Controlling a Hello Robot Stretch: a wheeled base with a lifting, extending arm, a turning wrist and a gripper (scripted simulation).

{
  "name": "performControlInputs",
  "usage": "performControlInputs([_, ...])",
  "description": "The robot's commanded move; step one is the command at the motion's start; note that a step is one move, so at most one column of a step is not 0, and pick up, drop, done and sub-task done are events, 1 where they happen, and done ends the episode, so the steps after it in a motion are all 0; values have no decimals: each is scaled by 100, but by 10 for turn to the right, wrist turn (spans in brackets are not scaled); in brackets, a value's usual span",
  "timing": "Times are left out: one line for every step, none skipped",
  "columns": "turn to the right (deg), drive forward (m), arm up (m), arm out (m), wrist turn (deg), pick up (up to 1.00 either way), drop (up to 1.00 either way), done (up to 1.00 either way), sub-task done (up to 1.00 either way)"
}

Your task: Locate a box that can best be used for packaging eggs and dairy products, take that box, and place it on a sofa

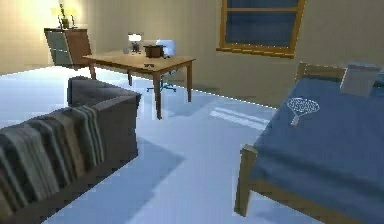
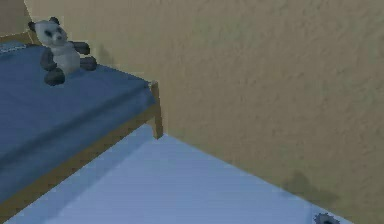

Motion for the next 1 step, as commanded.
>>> performControlInputs([-30, 0, 0, 0, 0, 0, 0, 0, 0])
